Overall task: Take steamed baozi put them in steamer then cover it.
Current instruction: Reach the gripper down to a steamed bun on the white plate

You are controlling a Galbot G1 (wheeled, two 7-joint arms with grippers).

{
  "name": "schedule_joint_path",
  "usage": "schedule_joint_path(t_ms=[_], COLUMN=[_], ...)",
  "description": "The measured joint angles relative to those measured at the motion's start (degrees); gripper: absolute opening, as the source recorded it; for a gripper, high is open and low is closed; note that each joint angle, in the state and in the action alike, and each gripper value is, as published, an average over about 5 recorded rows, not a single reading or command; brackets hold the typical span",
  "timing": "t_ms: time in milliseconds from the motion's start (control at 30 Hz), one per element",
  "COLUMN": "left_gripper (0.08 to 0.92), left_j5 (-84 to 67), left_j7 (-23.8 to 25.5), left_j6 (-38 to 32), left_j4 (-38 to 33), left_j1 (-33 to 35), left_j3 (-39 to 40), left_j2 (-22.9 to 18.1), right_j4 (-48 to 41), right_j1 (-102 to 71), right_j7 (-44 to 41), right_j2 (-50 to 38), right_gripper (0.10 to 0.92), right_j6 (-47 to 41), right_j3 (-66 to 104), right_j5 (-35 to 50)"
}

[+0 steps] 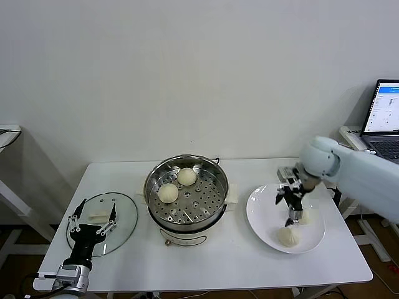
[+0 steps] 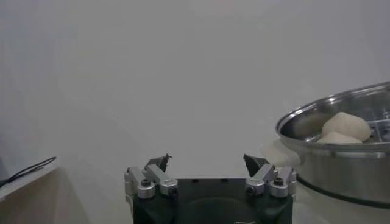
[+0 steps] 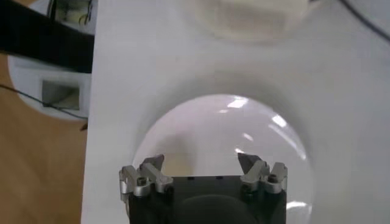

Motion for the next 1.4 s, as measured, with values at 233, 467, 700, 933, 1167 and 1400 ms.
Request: schedule_joint_path(t_ms=[233,467,700,933,1167,1400], left_gripper=[0.823,0.823,0.823,0.823,0.823,0.823], left_j5=[0.03,0.11,0.12,0.23,0.23,0.23], left_j7=[-0.03,-0.06,-0.06,-0.05,-0.03,-0.02], left_j6=[0.0,-0.11,-0.12,-0.22,-0.25,-0.25], left_j4=[-0.06,0.1,0.17,0.64,0.71,0.64], left_j1=[-0.1,-0.13,-0.25,-0.27,-0.36,-0.4], left_j3=[0.34,0.37,0.4,0.19,0.11,0.25], left_j2=[-0.07,-0.12,-0.13,-0.23,-0.25,-0.25], right_j4=[-0.42,-1.55,-2.93,-4.16,-4.58,-4.15], right_j1=[-6.16,-9.86,-11.91,-12.77,-13.23,-13.05], right_j7=[0.67,1.71,2.55,3.05,3.2,3.24], right_j2=[-0.81,-0.71,0.18,1.55,2.24,1.99], right_gripper=[0.823,0.823,0.823,0.821,0.709,0.671], right_j6=[0.52,0.82,0.91,0.94,0.96,1.01], right_j3=[3.9,6.17,7.21,7.56,7.81,8.25], right_j5=[-3.56,-5.84,-7.12,-7.82,-8.15,-7.9])
